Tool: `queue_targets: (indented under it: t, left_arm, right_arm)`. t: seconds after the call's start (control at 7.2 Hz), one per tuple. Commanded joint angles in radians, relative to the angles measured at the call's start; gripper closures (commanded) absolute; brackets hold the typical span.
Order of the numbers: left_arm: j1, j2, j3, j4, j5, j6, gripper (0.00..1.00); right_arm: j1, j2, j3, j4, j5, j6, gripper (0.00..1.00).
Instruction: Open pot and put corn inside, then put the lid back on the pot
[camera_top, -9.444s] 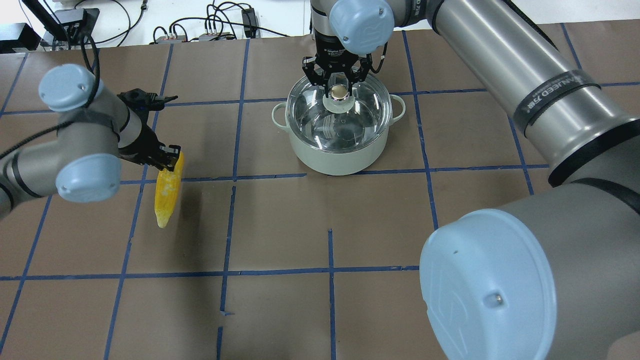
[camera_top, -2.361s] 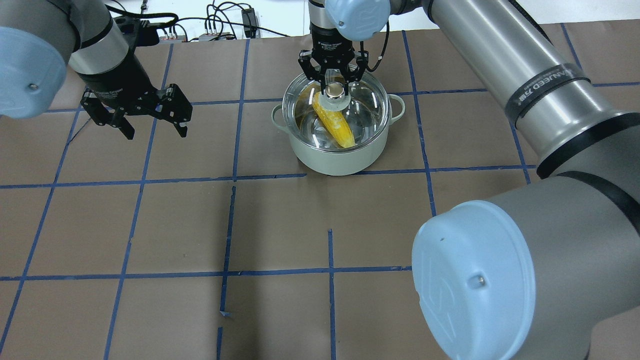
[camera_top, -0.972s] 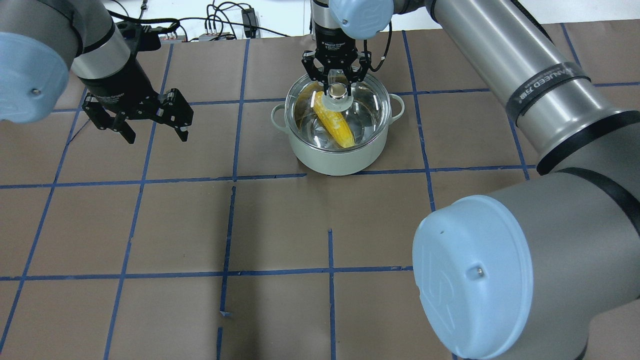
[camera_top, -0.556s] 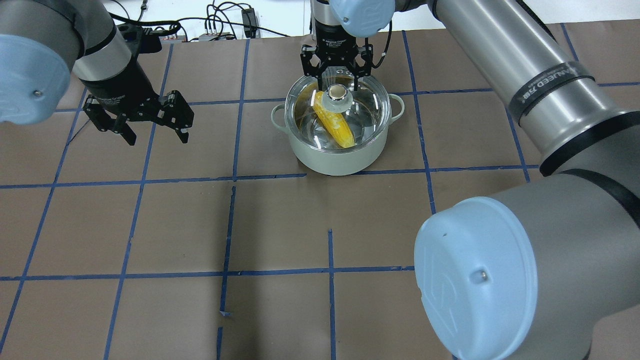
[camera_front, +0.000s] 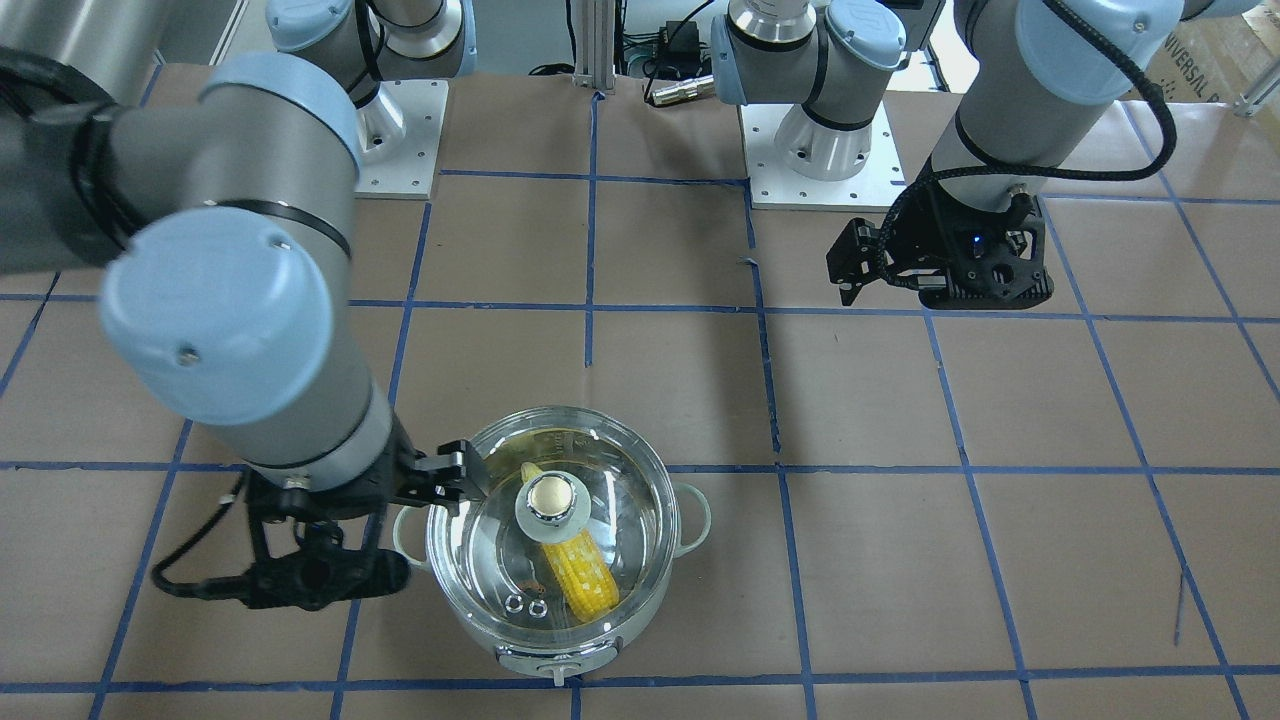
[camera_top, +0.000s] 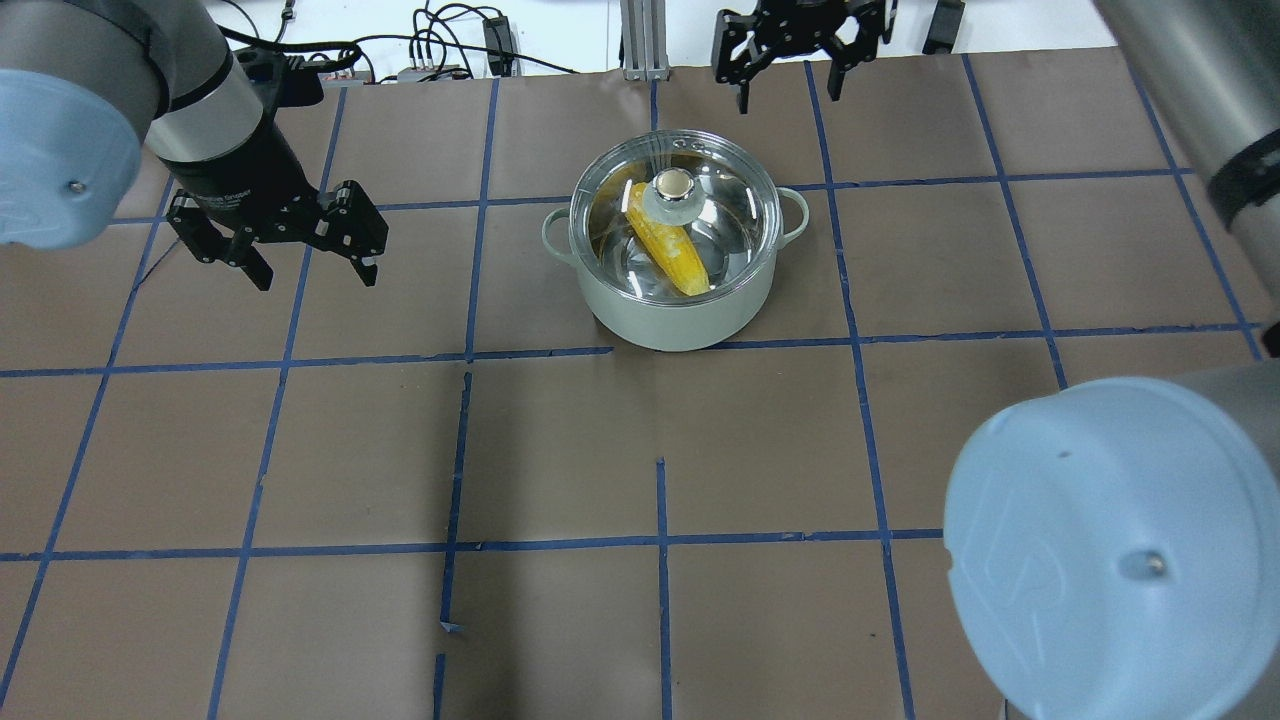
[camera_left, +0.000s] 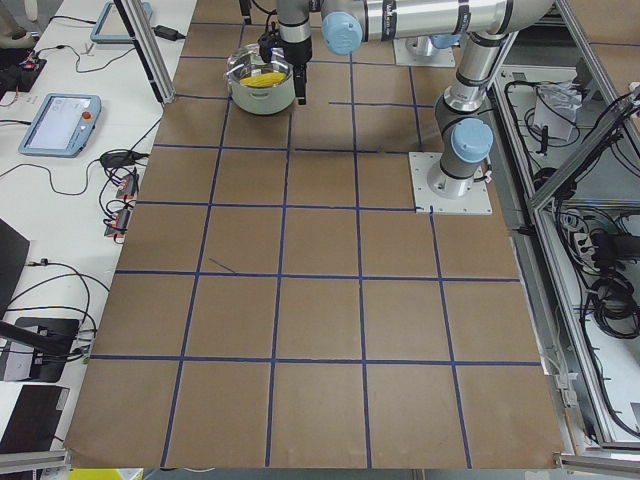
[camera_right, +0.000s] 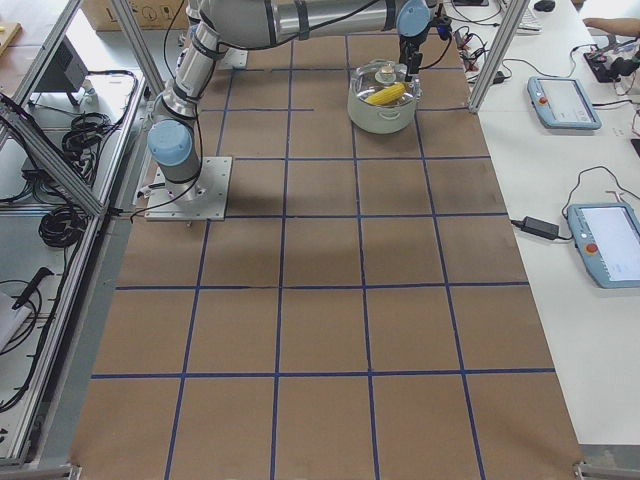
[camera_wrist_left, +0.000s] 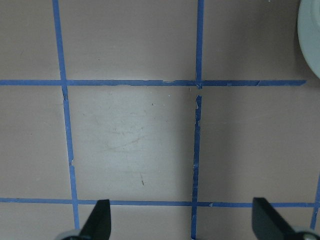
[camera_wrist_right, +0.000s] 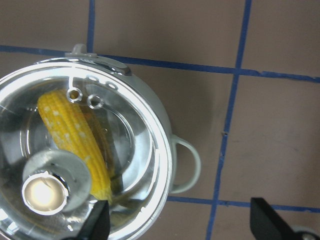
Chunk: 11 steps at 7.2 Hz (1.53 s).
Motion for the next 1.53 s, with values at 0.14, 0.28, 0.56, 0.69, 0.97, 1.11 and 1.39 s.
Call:
queue_targets:
  t: [0.14, 0.28, 0.56, 0.69, 0.97, 1.11, 1.39]
  left_arm:
    - [0.0, 0.0, -0.002, 0.001, 0.0, 0.0, 0.0]
    - [0.0, 0.0, -0.002, 0.001, 0.002, 0.0, 0.0]
    - [0.0, 0.0, -0.002, 0.002, 0.002, 0.0, 0.0]
    - [0.0, 0.0, -0.002, 0.002, 0.0, 0.0, 0.0]
    - [0.0, 0.0, -0.002, 0.002, 0.002, 0.0, 0.0]
    - [0.0, 0.0, -0.002, 0.002, 0.002, 0.0, 0.0]
    - [0.0, 0.0, -0.002, 0.002, 0.002, 0.0, 0.0]
  right_arm:
    - [-0.054, -0.19, 0.184, 0.066, 0.003, -0.06, 0.01]
    - [-0.06, -0.27, 0.344, 0.055, -0.003, -0.043, 0.01]
    - [-0.067, -0.372, 0.538, -0.148, -0.003, -0.04, 0.01]
    - [-0.071, -0.378, 0.554, -0.199, -0.002, -0.041, 0.0]
    - [-0.074, -0.375, 0.528, -0.206, -0.002, -0.113, 0.0]
    - [-0.076, -0.371, 0.484, -0.2, 0.003, -0.104, 0.0]
    - [-0.065, -0.352, 0.459, -0.184, 0.009, -0.115, 0.0]
